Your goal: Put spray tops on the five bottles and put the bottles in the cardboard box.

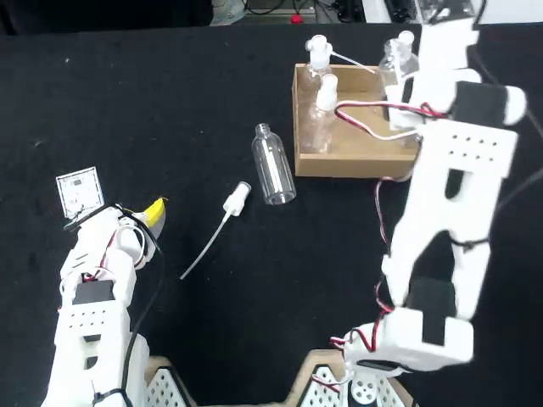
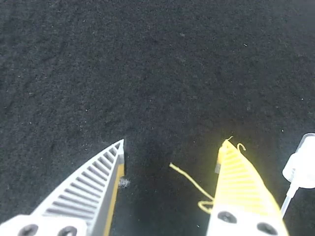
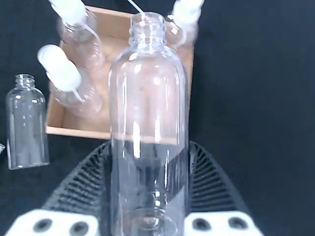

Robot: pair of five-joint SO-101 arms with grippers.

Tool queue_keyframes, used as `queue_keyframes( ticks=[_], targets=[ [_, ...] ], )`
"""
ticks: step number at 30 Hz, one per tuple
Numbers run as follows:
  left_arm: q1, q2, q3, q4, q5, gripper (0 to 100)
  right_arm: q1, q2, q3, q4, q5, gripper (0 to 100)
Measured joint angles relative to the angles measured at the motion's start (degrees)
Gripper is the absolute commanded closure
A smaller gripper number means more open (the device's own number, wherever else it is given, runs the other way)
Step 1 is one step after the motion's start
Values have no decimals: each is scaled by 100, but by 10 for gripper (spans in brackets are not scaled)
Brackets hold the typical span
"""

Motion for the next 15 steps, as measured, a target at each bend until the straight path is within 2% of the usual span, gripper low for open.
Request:
queue_keyframes(
  ticks=[5,8,15],
  targets=[
    [0,0,0,0,0,711,686,-158,88,185,0,952],
    [0,0,0,0,0,711,1143,-158,686,167,0,952],
    [0,0,0,0,0,711,1855,-158,3068,-1222,185,952]
  ],
)
